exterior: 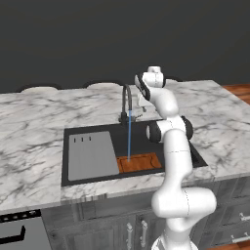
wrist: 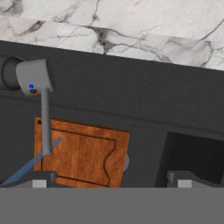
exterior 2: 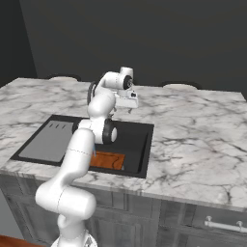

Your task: Turn on the sink faucet with hot water and rinse the cutting board for ten seconds, then turn off the faucet. Push the cutting board to reach the water if necessary.

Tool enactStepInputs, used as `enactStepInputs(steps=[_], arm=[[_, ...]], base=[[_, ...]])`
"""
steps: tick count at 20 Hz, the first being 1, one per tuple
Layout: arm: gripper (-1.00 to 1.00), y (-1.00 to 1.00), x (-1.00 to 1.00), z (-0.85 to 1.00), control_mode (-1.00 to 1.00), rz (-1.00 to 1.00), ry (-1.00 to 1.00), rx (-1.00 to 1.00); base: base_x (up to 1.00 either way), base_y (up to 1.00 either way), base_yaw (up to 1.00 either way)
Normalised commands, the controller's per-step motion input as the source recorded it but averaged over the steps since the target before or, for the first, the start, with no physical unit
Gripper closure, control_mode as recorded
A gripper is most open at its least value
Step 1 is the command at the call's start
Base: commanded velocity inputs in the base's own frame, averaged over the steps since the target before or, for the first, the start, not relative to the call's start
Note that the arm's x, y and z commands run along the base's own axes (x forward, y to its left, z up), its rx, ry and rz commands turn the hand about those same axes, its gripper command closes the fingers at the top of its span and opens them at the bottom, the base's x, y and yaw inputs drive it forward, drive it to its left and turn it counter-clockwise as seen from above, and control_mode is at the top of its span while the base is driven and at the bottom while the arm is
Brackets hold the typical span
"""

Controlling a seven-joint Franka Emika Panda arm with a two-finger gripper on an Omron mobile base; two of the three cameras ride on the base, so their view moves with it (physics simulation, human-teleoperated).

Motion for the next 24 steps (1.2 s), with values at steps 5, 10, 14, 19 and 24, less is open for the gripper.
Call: enactStepInputs(steps=[5,10,14,19,24], arm=[[-1.0,0.0,0.0,0.0,-1.0,0.0,0.0,0.0],[-1.0,0.0,0.0,0.0,-1.0,0.0,0.0,0.0],[-1.0,0.0,0.0,0.0,-1.0,0.0,0.0,0.0],[-1.0,0.0,0.0,0.0,-1.0,0.0,0.0,0.0],[-1.0,0.0,0.0,0.0,-1.0,0.0,0.0,0.0]], base=[[0.0,0.0,0.0],[0.0,0.0,0.0],[0.0,0.0,0.0],[0.0,0.0,0.0],[0.0,0.0,0.0]])
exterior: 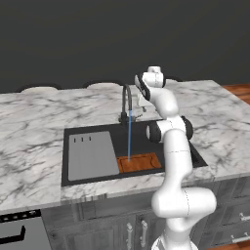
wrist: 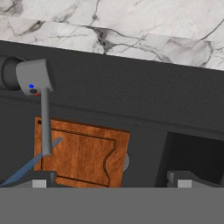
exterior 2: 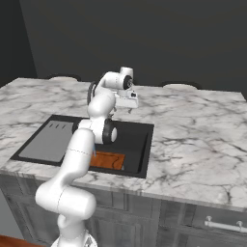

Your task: Turn on the sink faucet with hot water and rinse the cutting board for ten seconds, then turn off the faucet. Push the cutting board to reach the water if necessary.

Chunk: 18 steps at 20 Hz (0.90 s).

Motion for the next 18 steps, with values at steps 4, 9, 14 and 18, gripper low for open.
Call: enactStepInputs(steps=[4,9,14,18], arm=[[-1.0,0.0,0.0,0.0,-1.0,0.0,0.0,0.0],[-1.0,0.0,0.0,0.0,-1.0,0.0,0.0,0.0],[-1.0,0.0,0.0,0.0,-1.0,0.0,0.0,0.0],[-1.0,0.0,0.0,0.0,-1.0,0.0,0.0,0.0]], base=[[0.0,0.0,0.0],[0.0,0.0,0.0],[0.0,0.0,0.0],[0.0,0.0,0.0]])
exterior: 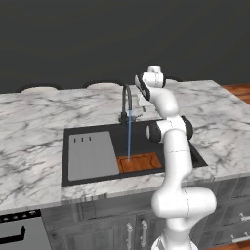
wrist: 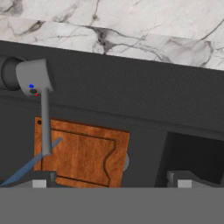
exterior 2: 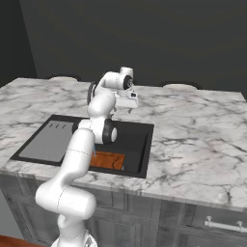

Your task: Turn on the sink faucet with hot water and rinse the cutting board for ten seconds, then turn off the faucet. Push the cutting board to reach the water if necessary.

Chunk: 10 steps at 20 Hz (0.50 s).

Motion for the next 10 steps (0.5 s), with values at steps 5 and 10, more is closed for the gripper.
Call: enactStepInputs(steps=[5,10], arm=[[-1.0,0.0,0.0,0.0,-1.0,0.0,0.0,0.0],[-1.0,0.0,0.0,0.0,-1.0,0.0,0.0,0.0]], base=[[0.0,0.0,0.0],[0.0,0.0,0.0]])
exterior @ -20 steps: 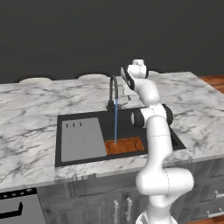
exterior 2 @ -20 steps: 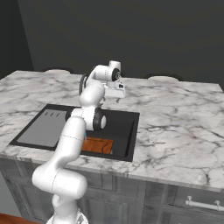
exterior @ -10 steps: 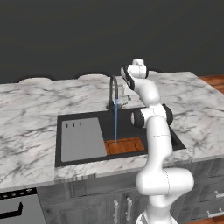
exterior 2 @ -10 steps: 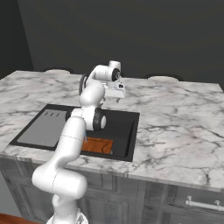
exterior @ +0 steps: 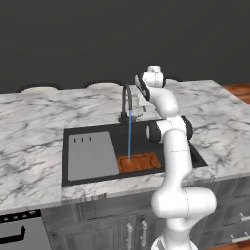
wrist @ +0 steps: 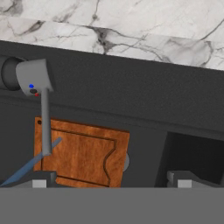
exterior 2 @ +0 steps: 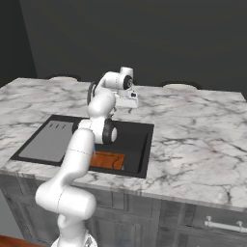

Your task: Turn on the sink faucet with hot water and rinse the cutting board for ten seconds, then turn off the faucet. Push the cutting board to reach the water if necessary.

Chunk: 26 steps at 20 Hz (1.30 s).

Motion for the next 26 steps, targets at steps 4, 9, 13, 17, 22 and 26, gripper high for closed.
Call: enactStepInputs(steps=[4,9,13,17,22,26], arm=[[-1.0,0.0,0.0,0.0,-1.0,0.0,0.0,0.0],[-1.0,0.0,0.0,0.0,-1.0,0.0,0.0,0.0],[-1.0,0.0,0.0,0.0,-1.0,0.0,0.0,0.0],[-1.0,0.0,0.0,0.0,-1.0,0.0,0.0,0.0],[-1.0,0.0,0.0,0.0,-1.0,0.0,0.0,0.0],[-1.0,0.0,0.0,0.0,-1.0,0.0,0.0,0.0]], base=[[0.0,0.0,0.0],[0.0,0.0,0.0],[0.0,0.0,0.0],[0.0,0.0,0.0],[0.0,0.0,0.0],[0.0,0.0,0.0]])
